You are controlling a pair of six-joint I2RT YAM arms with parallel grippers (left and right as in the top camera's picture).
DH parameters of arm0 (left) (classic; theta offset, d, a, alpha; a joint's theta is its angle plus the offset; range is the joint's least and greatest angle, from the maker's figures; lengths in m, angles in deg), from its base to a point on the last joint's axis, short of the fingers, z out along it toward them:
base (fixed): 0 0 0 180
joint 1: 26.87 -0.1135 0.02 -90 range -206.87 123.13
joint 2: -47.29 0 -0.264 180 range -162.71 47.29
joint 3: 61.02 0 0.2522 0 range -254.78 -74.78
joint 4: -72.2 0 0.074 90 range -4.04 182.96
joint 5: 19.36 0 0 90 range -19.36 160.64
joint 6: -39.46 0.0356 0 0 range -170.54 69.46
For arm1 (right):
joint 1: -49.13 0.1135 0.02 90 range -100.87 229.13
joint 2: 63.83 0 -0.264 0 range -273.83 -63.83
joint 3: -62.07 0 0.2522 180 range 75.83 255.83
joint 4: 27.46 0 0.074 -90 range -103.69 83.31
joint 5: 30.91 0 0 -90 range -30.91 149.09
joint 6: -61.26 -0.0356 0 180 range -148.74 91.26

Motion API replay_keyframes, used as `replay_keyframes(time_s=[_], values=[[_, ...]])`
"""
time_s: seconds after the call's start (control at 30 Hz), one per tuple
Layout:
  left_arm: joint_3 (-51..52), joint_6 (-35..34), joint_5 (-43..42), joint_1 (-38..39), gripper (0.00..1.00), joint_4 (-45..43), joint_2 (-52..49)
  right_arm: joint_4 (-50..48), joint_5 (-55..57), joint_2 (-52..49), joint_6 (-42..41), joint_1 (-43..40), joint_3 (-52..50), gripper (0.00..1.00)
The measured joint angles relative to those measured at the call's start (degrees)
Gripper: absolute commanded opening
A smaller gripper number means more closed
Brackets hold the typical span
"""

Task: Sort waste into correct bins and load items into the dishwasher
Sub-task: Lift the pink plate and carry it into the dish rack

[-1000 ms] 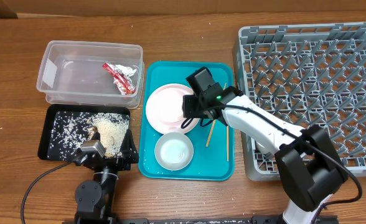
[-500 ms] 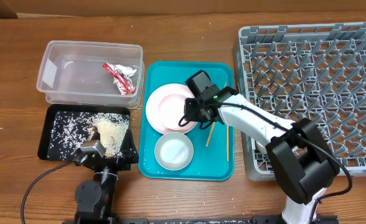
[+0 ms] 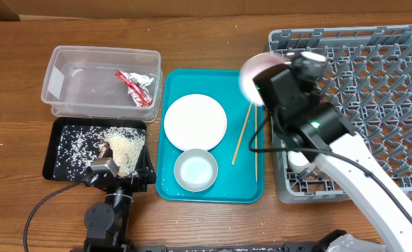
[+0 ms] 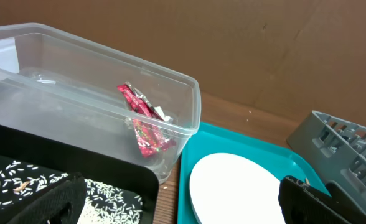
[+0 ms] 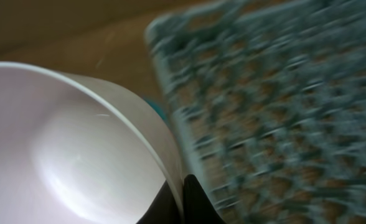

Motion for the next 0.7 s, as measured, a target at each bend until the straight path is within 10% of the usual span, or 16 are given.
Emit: replay_keyframes(time_s=[0.2, 0.7], values=[[0.0, 0.0, 0.0, 0.0, 1.0, 0.0, 0.0, 2.7, 22.7, -0.3, -3.2, -6.5, -0.6, 0.04], [0.0, 0.0, 0.0, 0.0, 1.0, 0.0, 0.0, 3.8, 29.0, -17.2, -1.7, -16.8, -1.5, 0.04]])
